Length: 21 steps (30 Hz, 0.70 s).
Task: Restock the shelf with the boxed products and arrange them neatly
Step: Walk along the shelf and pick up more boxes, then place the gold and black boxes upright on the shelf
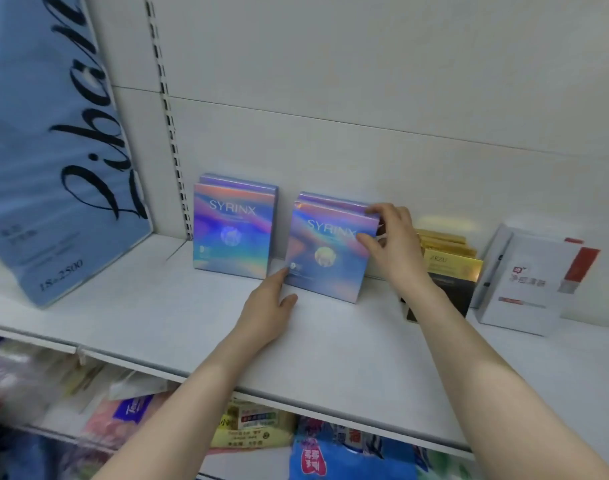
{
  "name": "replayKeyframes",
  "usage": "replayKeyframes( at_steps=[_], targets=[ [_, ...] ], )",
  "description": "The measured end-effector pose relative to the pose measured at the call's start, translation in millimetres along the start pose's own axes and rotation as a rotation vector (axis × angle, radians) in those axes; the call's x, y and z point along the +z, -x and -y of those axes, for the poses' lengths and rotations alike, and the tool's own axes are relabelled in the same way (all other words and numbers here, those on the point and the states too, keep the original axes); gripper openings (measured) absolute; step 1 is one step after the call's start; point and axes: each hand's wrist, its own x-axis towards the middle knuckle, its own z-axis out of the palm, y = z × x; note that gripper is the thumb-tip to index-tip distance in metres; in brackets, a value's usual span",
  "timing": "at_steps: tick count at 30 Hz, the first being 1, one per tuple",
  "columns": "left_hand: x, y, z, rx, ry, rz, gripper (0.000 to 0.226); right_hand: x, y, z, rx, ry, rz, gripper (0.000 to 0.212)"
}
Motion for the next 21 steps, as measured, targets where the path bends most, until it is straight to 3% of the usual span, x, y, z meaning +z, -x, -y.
replayKeyframes(
  at_steps=[4,14,21],
  targets=[
    [1,-5,3,0.033,-0.053,-0.001,0.056,5,4,-3,-0.077,0.217,0.013,0.05],
    [-5,-2,4,0.121,-0.117,0.029,0.051,-2,26,-2,-0.1,0.392,-0.005,0.055],
    [4,29,-21,0.338,-0.105,0.003,0.035,-43,119,-17,0.001,0.409,-0.069,0.038]
  ],
)
